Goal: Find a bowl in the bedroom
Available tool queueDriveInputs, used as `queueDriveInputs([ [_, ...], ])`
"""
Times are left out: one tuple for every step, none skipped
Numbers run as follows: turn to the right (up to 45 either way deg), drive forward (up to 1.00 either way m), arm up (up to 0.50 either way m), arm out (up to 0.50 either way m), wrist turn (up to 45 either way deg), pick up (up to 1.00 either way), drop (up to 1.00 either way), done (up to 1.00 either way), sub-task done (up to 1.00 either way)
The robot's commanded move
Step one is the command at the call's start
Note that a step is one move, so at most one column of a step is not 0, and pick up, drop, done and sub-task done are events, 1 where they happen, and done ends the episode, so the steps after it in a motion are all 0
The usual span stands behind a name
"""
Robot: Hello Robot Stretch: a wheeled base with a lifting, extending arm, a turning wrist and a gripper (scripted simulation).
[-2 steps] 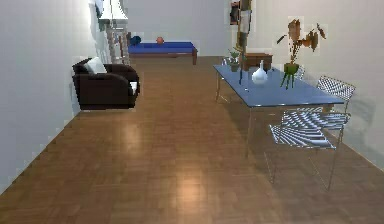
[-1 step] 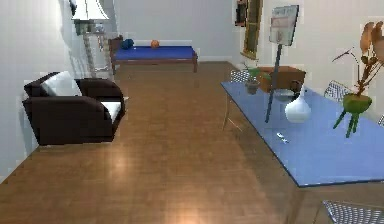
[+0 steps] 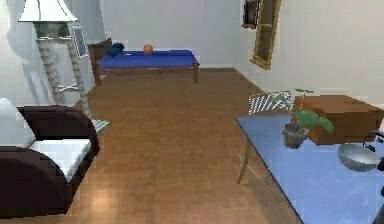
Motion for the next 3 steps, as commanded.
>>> queueDriveInputs([
  [0.0,0.40,0.00,0.00,0.0,0.00,0.00,0.00,0.00],
  [45.0,0.00,0.00,0.00,0.0,0.00,0.00,0.00,0.00],
  [12.0,0.00,0.00,0.00,0.0,0.00,0.00,0.00,0.00],
])
